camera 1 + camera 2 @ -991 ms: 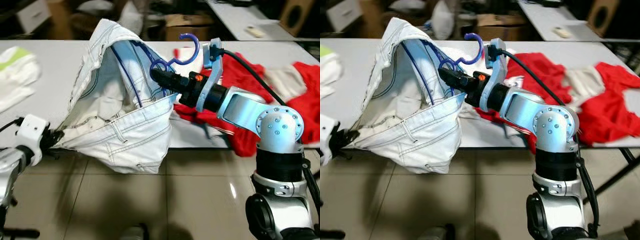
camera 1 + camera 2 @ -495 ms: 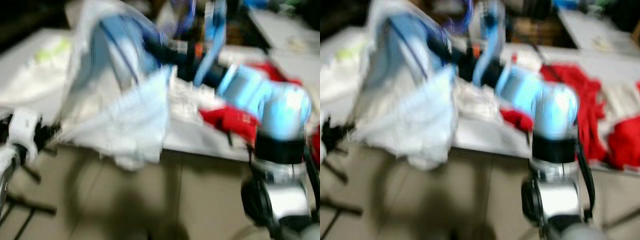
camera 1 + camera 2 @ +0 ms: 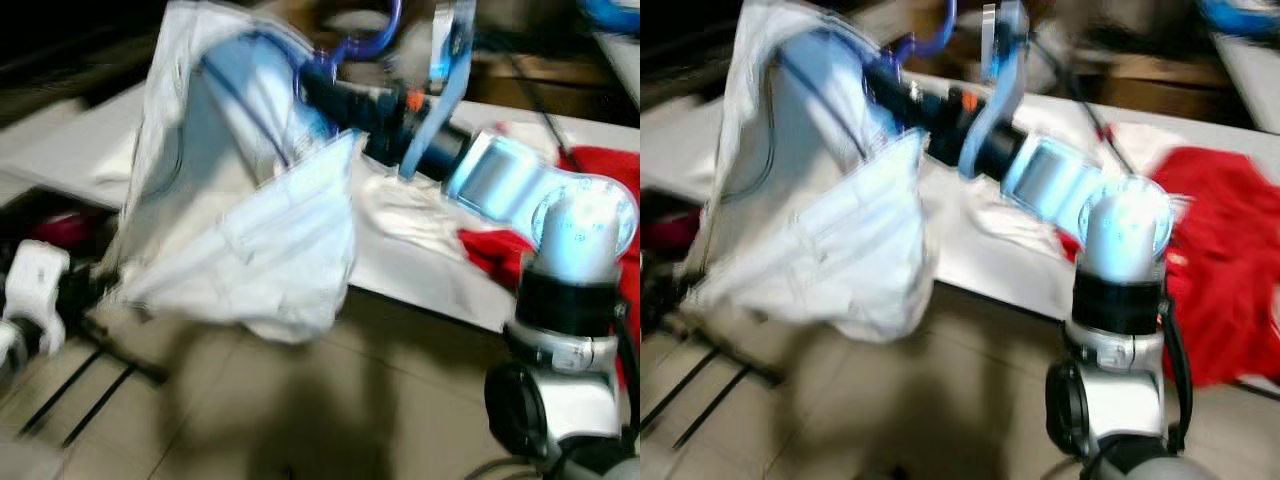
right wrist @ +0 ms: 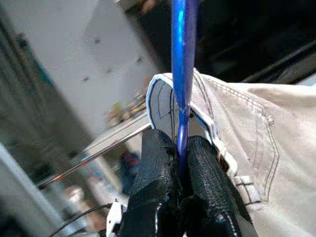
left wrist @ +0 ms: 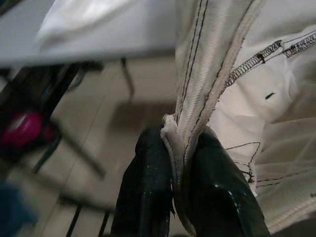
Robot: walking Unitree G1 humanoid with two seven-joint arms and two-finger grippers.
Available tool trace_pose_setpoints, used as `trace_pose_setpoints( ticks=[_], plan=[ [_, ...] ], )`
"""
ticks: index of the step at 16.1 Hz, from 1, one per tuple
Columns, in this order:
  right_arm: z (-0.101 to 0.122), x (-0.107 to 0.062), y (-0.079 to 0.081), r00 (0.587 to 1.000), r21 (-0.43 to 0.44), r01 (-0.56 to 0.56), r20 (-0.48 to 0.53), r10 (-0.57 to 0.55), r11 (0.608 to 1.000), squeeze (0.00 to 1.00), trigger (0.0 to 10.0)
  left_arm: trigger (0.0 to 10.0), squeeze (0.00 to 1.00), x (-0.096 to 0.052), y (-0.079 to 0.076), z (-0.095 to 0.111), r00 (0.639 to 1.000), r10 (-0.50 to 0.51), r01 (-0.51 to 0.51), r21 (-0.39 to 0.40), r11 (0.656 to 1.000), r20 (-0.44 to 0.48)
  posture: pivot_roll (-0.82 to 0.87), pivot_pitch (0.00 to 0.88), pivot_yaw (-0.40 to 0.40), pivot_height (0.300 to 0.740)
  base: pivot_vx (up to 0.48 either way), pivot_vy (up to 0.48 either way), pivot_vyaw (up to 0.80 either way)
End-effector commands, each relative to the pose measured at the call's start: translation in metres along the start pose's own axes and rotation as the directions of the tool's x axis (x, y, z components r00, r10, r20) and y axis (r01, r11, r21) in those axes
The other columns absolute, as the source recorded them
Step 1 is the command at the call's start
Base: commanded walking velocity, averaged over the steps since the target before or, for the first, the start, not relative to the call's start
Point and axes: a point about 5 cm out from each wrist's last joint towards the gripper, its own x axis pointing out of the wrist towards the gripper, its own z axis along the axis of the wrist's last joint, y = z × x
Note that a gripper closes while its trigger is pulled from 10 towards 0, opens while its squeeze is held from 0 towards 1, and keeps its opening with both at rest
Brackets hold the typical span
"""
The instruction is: Hang hanger
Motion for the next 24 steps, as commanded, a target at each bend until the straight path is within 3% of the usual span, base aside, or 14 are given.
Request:
trace_pose_setpoints(
  ticks=[1, 5, 9, 10, 12, 14, 15, 16, 17, 18, 20, 23, 24],
  plan=[
    [0.027, -0.02, 0.014, 0.982, -0.087, -0.038, 0.179, 0.053, 0.995, 0.0, 10.0, 0.0, 0.0, -0.02, 0.011, -0.048, 0.965, 0.105, -0.116, -0.036, 0.993, -0.239, 0.0, 0.0, 0.046, 0.74, 0.0, 0.0, 0.79],
    [-0.017, -0.021, -0.001, 0.999, -0.071, 0.02, 0.029, -0.018, 0.997, 0.0, 10.0, 0.0, 0.0, -0.011, -0.018, -0.057, 0.966, 0.013, -0.029, -0.059, 0.998, -0.257, 0.0, 0.0, 0.042, 0.74, 0.0, 0.0, 0.79],
    [-0.036, -0.025, -0.014, 0.993, -0.118, 0.102, -0.054, -0.109, 0.988, 0.0, 10.0, 0.0, 0.0, -0.008, -0.032, -0.072, 0.95, -0.005, -0.012, -0.054, 0.998, -0.312, -0.01, 0.0, 0.042, 0.74, 0.0, 0.0, 0.79],
    [-0.049, -0.029, -0.027, 0.973, -0.179, 0.174, -0.121, -0.197, 0.968, 0.0, 10.0, 0.0, 0.0, -0.005, -0.039, -0.077, 0.948, -0.011, -0.008, -0.06, 0.998, -0.319, -0.01, 0.0, 0.042, 0.74, 0.0, 0.0, 0.79],
    [-0.057, -0.031, -0.037, 0.955, -0.209, 0.221, -0.15, -0.255, 0.953, 0.0, 10.0, 0.0, 0.0, -0.002, -0.043, -0.078, 0.948, -0.011, -0.009, -0.06, 0.998, -0.318, -0.02, 0.0, 0.033, 0.74, 0.0, 0.0, 0.79],
    [-0.062, -0.035, -0.057, 0.903, -0.356, 0.346, -0.124, -0.411, 0.868, 0.0, 10.0, 0.0, 0.0, 0.002, -0.045, -0.077, 0.952, -0.003, -0.016, -0.06, 0.998, -0.305, -0.02, 0.0, 0.026, 0.74, 0.0, 0.0, 0.8],
    [-0.064, -0.035, -0.062, 0.889, -0.406, 0.359, -0.125, -0.441, 0.84, 0.0, 10.0, 1.0, 0.0, 0.004, -0.046, -0.076, 0.955, 0.006, -0.024, -0.058, 0.998, -0.297, -0.02, 0.0, 0.026, 0.74, 0.0, 0.0, 0.8],
    [-0.069, -0.037, -0.07, 0.876, -0.443, 0.371, -0.126, -0.466, 0.816, 0.0, 10.0, 9.6, 0.0, 0.008, -0.047, -0.073, 0.959, 0.023, -0.039, -0.052, 0.998, -0.283, -0.02, 0.0, 0.025, 0.74, 0.0, 0.0, 0.8],
    [-0.072, -0.038, -0.076, 0.865, -0.438, 0.397, -0.116, -0.489, 0.806, 0.0, 10.0, 10.0, 0.0, 0.011, -0.05, -0.071, 0.965, 0.02, -0.037, -0.063, 0.997, -0.262, -0.02, 0.0, 0.025, 0.74, 0.0, 0.0, 0.8],
    [-0.086, -0.049, -0.099, 0.814, -0.443, 0.484, -0.089, -0.574, 0.755, 0.0, 10.0, 10.0, 1.0, 0.018, -0.056, -0.055, 0.986, -0.015, -0.004, -0.11, 0.994, -0.167, -0.02, 0.0, 0.025, 0.74, 0.0, 0.0, 0.8],
    [-0.098, -0.056, -0.114, 0.788, -0.444, 0.524, -0.07, -0.611, 0.726, 0.0, 10.0, 10.0, 1.0, 0.018, -0.056, -0.045, 0.988, -0.047, 0.037, -0.07, 0.997, -0.145, -0.02, 0.0, 0.025, 0.74, 0.0, 0.0, 0.8],
    [-0.1, -0.055, -0.118, 0.783, -0.458, 0.534, -0.051, -0.62, 0.711, 0.0, 10.0, 10.0, 1.0, 0.013, -0.05, -0.042, 0.983, -0.085, 0.08, -0.037, 0.996, -0.164, -0.03, 0.0, 0.033, 0.74, 0.0, 0.0, 0.8],
    [-0.098, -0.056, -0.121, 0.772, -0.495, 0.536, -0.04, -0.634, 0.684, 0.0, 10.0, 10.0, 1.0, 0.012, -0.048, -0.037, 0.983, -0.101, 0.099, -0.021, 0.995, -0.151, -0.03, 0.0, 0.03, 0.74, 0.0, 0.0, 0.8]
  ],
)
